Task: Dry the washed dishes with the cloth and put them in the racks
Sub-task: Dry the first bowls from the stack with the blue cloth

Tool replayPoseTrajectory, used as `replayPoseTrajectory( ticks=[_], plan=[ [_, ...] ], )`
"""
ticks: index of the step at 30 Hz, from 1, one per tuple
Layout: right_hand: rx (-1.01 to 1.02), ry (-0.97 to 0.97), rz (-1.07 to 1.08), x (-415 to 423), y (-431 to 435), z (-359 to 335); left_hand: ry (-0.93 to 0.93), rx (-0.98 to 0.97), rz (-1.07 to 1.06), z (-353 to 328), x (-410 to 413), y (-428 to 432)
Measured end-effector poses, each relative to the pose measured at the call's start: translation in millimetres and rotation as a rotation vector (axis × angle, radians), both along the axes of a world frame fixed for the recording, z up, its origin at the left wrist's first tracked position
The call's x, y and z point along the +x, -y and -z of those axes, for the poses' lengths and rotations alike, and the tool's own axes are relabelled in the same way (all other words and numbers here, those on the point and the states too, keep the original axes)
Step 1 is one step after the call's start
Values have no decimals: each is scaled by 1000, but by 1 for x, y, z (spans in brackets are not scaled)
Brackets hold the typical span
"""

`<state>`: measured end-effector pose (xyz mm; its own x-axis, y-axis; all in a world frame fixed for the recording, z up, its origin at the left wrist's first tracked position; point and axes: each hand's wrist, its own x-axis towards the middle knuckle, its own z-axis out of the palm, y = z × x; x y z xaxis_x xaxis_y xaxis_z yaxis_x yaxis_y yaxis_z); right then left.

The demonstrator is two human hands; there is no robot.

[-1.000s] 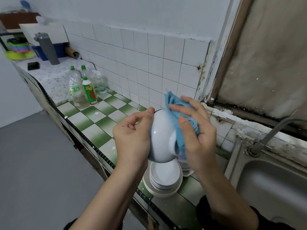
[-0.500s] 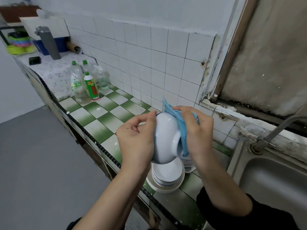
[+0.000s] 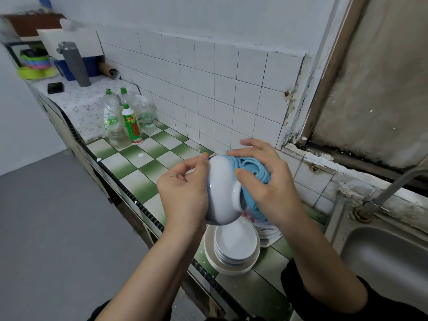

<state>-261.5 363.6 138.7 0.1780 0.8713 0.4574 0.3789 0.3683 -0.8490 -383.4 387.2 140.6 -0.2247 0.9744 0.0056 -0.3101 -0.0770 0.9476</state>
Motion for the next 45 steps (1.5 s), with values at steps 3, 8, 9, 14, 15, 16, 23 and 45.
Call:
replayPoseTrajectory(
  ticks=[3, 8, 9, 14, 15, 16, 23, 45],
  plan=[
    [214, 101, 4, -13, 3, 5, 24, -23, -2, 0, -1, -2],
    [490, 329, 58, -26, 1, 21, 81, -104, 23, 4, 2, -2],
    [425, 213, 99, -22, -3, 22, 74, -97, 12, 5, 2, -2],
    [205, -217, 155, -11, -19, 20, 44, -67, -6, 2, 3, -6],
    [293, -141, 174, -14, -16, 22, 40, -63, -3, 2, 3, -8],
    [386, -51, 184, -18, -13, 25, 40, -67, -1, 2, 3, -9],
    [637, 91, 298, -19, -14, 59, 92, -124, 3, 2, 12, -9],
    [768, 289, 287, 12, -27, 43, 310, -243, 26, -15, 21, -37]
  ],
)
